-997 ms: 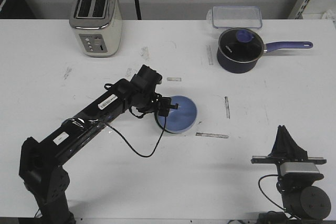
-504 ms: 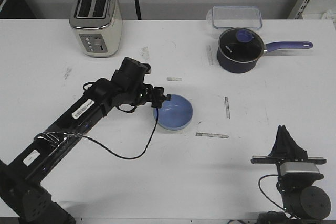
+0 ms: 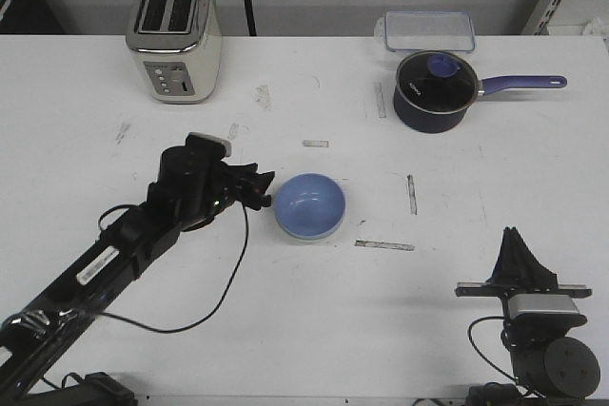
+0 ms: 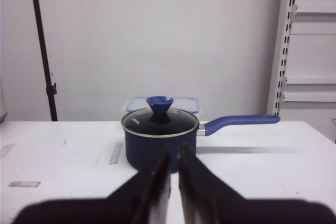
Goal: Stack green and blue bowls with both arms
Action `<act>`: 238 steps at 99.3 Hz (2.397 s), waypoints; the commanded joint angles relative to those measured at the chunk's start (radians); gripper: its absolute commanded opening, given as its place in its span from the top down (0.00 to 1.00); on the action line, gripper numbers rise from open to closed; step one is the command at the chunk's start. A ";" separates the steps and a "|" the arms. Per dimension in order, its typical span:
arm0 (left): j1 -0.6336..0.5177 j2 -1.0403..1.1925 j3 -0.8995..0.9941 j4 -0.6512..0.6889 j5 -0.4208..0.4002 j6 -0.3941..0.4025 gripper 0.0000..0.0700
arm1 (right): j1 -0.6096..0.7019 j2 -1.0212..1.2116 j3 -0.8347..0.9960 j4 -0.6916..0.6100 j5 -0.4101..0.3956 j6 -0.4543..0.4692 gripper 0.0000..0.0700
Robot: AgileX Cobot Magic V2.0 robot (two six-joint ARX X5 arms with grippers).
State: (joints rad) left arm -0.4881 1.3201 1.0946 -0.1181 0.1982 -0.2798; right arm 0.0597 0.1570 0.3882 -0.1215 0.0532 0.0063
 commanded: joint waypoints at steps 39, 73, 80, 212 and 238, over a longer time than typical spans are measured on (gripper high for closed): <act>0.219 -0.450 -0.441 0.185 -0.184 0.255 1.00 | 0.001 -0.001 0.002 0.014 -0.001 -0.004 0.97; 0.442 -0.785 -0.614 0.228 -0.183 0.317 1.00 | 0.001 -0.001 0.002 0.014 -0.001 -0.004 0.97; 0.456 -0.824 -0.615 0.214 -0.183 0.317 1.00 | 0.001 -0.001 0.002 0.014 -0.001 -0.004 0.97; 0.436 -1.153 -0.883 0.314 -0.260 0.317 1.00 | 0.001 -0.001 0.002 0.016 -0.001 -0.004 0.97; 0.436 -1.192 -0.903 0.227 -0.260 0.317 1.00 | 0.001 -0.001 0.002 0.016 -0.001 -0.004 0.98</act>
State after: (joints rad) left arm -0.0528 0.1307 0.1928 0.1116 -0.0570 0.0288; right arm 0.0597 0.1570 0.3882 -0.1211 0.0532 0.0063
